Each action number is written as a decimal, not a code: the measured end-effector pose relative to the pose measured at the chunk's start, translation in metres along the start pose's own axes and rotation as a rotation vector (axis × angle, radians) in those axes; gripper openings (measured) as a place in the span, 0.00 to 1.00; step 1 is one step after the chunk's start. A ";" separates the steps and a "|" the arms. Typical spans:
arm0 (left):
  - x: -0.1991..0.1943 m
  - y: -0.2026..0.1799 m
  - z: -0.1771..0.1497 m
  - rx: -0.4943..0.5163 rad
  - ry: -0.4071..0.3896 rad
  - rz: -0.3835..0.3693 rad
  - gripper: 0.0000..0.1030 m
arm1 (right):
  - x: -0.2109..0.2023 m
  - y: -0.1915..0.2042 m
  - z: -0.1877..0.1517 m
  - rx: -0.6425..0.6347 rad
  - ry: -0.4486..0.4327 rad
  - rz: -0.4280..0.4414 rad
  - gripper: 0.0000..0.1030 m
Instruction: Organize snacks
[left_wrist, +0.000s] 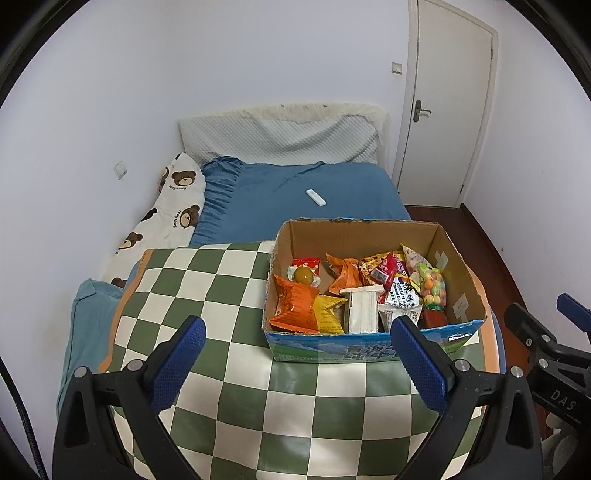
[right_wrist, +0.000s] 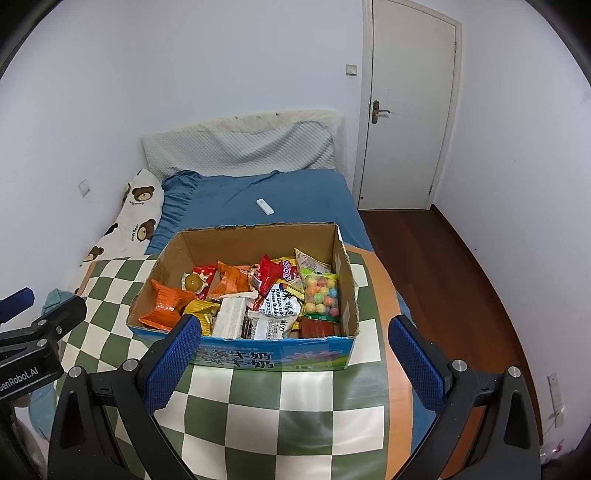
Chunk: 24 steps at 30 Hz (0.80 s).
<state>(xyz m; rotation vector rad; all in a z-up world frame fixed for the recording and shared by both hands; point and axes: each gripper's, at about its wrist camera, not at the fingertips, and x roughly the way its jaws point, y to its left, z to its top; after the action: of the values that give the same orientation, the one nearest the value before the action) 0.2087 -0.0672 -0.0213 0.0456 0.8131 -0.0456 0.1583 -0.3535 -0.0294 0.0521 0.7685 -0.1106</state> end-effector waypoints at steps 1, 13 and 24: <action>0.001 0.000 0.000 0.001 0.004 -0.001 1.00 | 0.000 0.000 0.000 -0.001 0.000 -0.002 1.00; 0.002 -0.001 -0.003 0.000 0.010 -0.006 1.00 | -0.002 -0.001 -0.002 -0.004 0.002 -0.005 1.00; 0.001 0.000 -0.004 0.002 0.009 -0.007 1.00 | -0.005 0.000 -0.002 -0.007 0.004 -0.006 1.00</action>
<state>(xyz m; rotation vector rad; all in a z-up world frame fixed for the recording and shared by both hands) 0.2065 -0.0672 -0.0248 0.0447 0.8221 -0.0531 0.1535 -0.3529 -0.0273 0.0440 0.7730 -0.1134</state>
